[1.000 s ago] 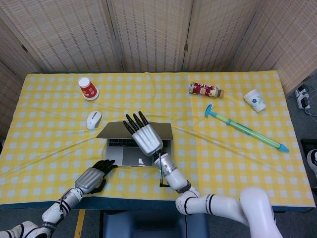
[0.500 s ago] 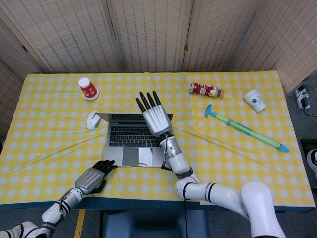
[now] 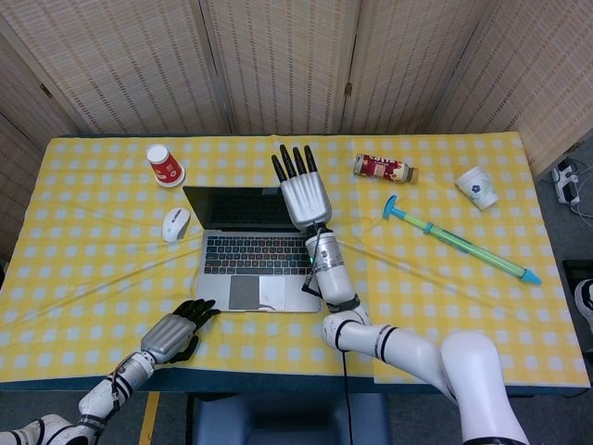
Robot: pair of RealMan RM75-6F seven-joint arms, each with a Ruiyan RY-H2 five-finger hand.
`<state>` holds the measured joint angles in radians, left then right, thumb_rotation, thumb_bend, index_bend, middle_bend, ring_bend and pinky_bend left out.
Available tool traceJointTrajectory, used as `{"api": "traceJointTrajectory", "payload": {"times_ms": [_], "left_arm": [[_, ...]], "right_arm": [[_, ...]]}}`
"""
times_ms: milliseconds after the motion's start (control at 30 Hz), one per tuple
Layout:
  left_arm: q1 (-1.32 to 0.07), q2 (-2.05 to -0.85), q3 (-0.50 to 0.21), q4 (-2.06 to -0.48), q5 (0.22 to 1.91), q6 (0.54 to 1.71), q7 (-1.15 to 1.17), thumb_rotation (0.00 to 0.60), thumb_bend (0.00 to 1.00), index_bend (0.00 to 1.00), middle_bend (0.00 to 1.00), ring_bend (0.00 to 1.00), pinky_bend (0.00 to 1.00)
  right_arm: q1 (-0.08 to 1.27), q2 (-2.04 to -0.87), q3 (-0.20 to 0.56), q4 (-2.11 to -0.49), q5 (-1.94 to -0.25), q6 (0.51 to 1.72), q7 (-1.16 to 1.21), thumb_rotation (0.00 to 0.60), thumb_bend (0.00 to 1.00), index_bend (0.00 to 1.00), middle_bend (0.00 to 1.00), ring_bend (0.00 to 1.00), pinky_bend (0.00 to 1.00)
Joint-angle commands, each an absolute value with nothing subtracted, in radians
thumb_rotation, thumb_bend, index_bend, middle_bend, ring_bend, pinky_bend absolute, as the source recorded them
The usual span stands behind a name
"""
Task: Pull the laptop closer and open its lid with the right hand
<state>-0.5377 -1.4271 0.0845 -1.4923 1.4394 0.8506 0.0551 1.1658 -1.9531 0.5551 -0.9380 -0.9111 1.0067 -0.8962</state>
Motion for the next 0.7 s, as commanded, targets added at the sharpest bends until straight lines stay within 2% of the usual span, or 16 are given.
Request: {"api": "traceJointTrajectory", "payload": {"times_ms": [33,233,367,500,700], "left_arm": [[-0.539,-1.426,0.084,-1.494,1.437,0.851,0.058,0.600,0.79,0.02,0.09,0.00,0.00],[-0.540,-1.422,0.082,-1.504,1.433,0.855,0.063,0.600,0.79,0.02,0.09,0.00,0.00],[-0.537,-1.414,0.080,-1.518,1.442,0.875,0.059,0.600,0.79,0.02,0.09,0.00,0.00],[-0.529,-1.396,0.076,-1.541,1.465,0.914,0.044,0.600,0.79,0.02,0.09,0.00,0.00],[-0.513,-1.356,0.067,-1.582,1.506,0.989,0.014,0.600,0.79,0.02,0.09,0.00,0.00]], "right_arm": [[1.190,-1.958,0.570,-0.895,-0.875,1.009,-0.913,0.600,0.62,0.00,0.00,0.00,0.00],[1.211,-1.961,0.579,-0.857,-0.828,1.011,-0.921,0.600,0.62,0.00,0.00,0.00,0.00],[1.198,-1.935,0.570,-0.905,-0.832,1.005,-0.866,0.600,0.62,0.00,0.00,0.00,0.00],[1.154,-1.864,0.545,-1.043,-0.864,1.025,-0.823,0.600,0.62,0.00,0.00,0.00,0.00],[1.047,-1.708,0.506,-1.340,-0.892,1.087,-0.789,0.600,0.62,0.00,0.00,0.00,0.00]]}}
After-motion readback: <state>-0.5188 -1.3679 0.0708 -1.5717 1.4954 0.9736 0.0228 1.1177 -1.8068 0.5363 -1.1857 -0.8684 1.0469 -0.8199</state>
